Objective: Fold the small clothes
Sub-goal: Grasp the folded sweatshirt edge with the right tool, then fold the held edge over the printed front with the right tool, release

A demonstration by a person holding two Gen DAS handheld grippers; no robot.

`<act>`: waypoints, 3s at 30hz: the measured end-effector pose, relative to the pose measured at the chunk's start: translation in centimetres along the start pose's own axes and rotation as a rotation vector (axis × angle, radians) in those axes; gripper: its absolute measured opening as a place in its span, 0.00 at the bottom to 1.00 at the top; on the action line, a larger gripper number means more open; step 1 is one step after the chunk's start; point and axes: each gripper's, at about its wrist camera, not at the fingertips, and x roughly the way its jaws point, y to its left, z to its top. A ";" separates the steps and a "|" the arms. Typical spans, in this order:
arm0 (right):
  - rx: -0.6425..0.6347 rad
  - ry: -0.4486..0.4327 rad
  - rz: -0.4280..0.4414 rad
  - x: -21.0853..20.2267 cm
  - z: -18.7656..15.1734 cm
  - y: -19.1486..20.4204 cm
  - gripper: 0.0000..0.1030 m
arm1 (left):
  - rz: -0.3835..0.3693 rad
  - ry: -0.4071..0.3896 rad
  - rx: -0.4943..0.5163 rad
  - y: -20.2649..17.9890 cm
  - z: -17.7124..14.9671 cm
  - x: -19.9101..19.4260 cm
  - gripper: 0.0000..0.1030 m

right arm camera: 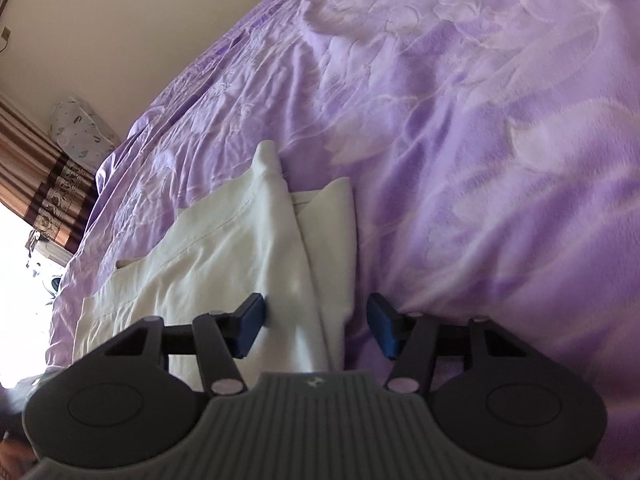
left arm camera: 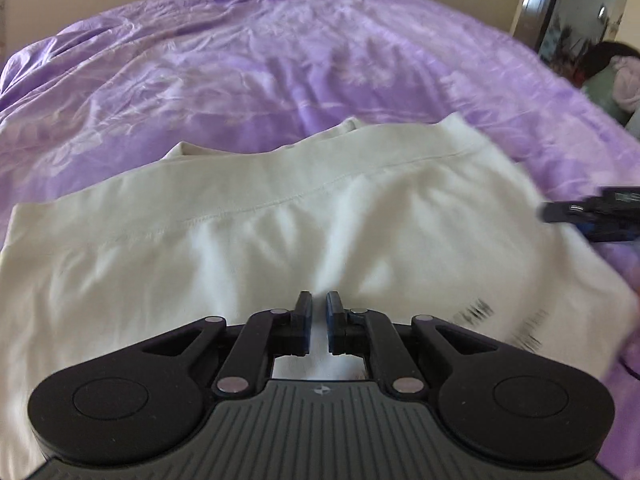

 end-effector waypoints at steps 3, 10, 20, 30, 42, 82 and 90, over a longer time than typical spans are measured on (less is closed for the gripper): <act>0.005 0.001 0.020 0.0 0.1 -0.2 0.52 | 0.024 -0.002 -0.021 0.9 2.1 2.1 0.08; 0.022 0.019 0.030 0.5 0.7 -0.4 0.49 | 0.088 -0.002 -0.019 1.9 6.4 5.9 0.06; 0.063 0.054 0.102 2.4 1.7 -1.7 0.43 | 0.120 -0.031 -0.048 1.7 8.4 6.7 0.06; 0.035 -0.034 0.133 0.1 2.0 0.7 0.09 | 0.168 -0.091 -0.048 1.8 7.6 -0.9 0.08; -0.146 -0.079 0.179 -3.7 1.0 18.0 0.06 | 0.225 -0.122 -0.087 7.9 3.5 -12.7 0.08; -0.387 0.255 0.119 14.0 -14.2 43.0 0.24 | 0.106 -0.072 -0.348 21.9 -5.9 -16.9 0.14; -0.431 0.172 0.196 4.4 -14.4 41.2 0.34 | -0.059 -0.088 -0.507 21.0 -8.3 -20.3 0.52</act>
